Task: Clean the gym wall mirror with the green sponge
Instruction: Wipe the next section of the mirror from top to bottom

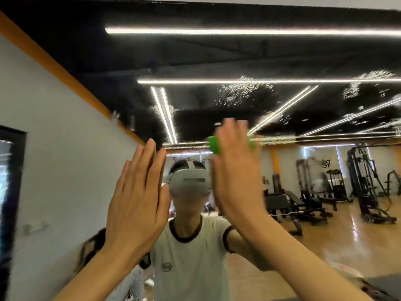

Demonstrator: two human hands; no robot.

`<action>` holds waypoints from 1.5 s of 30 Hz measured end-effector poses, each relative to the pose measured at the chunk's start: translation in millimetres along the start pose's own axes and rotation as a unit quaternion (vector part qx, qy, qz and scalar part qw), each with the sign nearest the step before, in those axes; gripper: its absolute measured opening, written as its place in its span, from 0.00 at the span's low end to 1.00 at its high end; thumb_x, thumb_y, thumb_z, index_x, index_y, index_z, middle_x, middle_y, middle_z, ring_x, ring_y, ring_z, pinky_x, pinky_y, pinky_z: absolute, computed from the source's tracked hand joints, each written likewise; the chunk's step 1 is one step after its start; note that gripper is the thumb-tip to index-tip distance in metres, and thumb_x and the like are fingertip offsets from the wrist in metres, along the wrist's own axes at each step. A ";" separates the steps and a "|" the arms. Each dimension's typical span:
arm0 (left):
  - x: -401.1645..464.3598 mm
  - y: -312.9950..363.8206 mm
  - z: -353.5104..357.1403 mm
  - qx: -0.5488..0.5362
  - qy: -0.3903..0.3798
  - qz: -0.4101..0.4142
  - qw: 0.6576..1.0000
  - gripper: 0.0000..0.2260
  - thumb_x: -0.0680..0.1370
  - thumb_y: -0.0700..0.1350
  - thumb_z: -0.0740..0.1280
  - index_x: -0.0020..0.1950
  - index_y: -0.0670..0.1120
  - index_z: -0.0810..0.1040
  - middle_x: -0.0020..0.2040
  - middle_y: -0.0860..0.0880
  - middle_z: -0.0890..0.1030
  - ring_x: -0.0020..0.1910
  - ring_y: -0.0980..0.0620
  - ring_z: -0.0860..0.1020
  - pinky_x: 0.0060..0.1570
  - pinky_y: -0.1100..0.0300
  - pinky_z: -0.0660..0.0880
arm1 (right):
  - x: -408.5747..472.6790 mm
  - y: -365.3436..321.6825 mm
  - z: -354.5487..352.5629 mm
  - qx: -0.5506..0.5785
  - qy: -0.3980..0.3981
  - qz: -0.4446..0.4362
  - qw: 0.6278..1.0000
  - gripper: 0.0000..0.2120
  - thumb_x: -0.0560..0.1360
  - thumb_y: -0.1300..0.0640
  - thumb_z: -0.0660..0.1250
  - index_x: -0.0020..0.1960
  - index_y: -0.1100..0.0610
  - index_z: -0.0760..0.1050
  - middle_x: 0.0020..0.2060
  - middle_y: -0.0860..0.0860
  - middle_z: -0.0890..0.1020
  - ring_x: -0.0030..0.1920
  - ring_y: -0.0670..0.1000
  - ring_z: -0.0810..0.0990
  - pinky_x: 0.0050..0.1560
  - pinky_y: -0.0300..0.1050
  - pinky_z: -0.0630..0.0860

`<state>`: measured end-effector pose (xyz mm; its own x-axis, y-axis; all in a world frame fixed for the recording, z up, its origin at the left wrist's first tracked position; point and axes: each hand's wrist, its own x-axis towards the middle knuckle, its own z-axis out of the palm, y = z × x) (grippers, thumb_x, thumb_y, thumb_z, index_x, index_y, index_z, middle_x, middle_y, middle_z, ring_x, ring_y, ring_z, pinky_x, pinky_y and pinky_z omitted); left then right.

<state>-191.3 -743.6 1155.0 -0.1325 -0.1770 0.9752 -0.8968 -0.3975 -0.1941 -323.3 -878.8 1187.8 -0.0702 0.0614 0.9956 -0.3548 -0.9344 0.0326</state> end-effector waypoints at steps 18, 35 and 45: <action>56.8 15.1 7.3 -0.014 0.042 -0.022 0.999 0.28 0.83 0.51 0.51 0.82 0.43 0.56 0.82 0.46 0.56 0.82 0.50 0.52 0.78 0.64 0.40 | 70.7 3.1 16.8 -0.094 -0.007 -0.179 0.979 0.25 0.81 0.55 0.50 0.74 0.61 0.70 0.74 0.58 0.71 0.76 0.58 0.65 0.76 0.59 0.52; 56.0 13.9 3.6 -0.012 0.036 -0.014 0.999 0.28 0.84 0.52 0.50 0.83 0.44 0.56 0.83 0.47 0.55 0.82 0.50 0.50 0.79 0.62 0.39 | 108.2 23.7 3.8 -0.106 -0.032 -0.035 0.993 0.26 0.84 0.54 0.48 0.81 0.54 0.54 0.81 0.53 0.55 0.81 0.54 0.48 0.77 0.54 0.36; 62.9 54.5 17.7 -0.075 0.046 -0.002 0.996 0.28 0.84 0.48 0.55 0.83 0.44 0.54 0.83 0.48 0.56 0.82 0.55 0.49 0.79 0.63 0.40 | 83.9 9.6 10.1 -0.040 0.003 -0.086 0.996 0.24 0.83 0.55 0.50 0.77 0.57 0.66 0.77 0.56 0.67 0.79 0.60 0.59 0.77 0.58 0.43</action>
<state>-241.1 -792.3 1203.9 -0.1620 -0.0891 0.9828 -0.9494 -0.2574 -0.1798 -323.1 -886.2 1272.6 -0.0071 0.2195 0.9756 -0.4350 -0.8791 0.1946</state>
